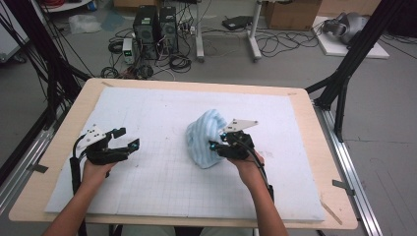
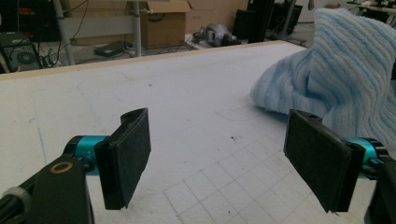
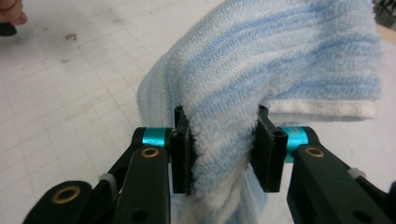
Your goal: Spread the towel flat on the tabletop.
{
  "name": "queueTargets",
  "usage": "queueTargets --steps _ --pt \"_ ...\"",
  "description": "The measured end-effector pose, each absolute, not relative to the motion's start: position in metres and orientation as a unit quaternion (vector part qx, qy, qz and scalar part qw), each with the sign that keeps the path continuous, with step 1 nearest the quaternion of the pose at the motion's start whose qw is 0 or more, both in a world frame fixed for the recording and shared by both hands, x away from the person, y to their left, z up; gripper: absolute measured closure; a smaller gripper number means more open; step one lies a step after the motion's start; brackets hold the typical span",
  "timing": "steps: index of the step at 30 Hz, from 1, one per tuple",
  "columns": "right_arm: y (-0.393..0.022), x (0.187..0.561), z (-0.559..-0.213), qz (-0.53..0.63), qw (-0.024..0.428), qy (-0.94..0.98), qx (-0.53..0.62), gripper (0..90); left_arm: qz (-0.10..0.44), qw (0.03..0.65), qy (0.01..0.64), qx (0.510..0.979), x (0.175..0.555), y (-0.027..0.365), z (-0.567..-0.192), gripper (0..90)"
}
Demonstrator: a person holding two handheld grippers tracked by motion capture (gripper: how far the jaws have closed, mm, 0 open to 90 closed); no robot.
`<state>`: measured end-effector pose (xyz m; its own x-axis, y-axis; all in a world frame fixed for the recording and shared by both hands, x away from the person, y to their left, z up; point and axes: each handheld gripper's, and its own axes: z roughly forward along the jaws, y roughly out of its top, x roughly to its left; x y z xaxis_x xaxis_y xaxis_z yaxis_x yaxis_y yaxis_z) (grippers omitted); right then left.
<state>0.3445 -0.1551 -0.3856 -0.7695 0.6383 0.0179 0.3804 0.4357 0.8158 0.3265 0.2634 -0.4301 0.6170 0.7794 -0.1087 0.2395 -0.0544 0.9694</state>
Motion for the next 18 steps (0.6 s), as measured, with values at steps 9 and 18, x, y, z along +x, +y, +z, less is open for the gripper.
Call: queueTargets --steps 9,18 --pt "-0.09 0.344 -0.394 0.462 0.031 0.868 0.179 43.5 0.239 0.577 0.388 0.678 0.328 0.273 -0.429 23.3" --pt "-0.122 0.345 -0.376 0.496 0.112 0.828 0.238 41.7 0.234 0.576 0.385 0.683 0.327 0.271 -0.428 24.9"
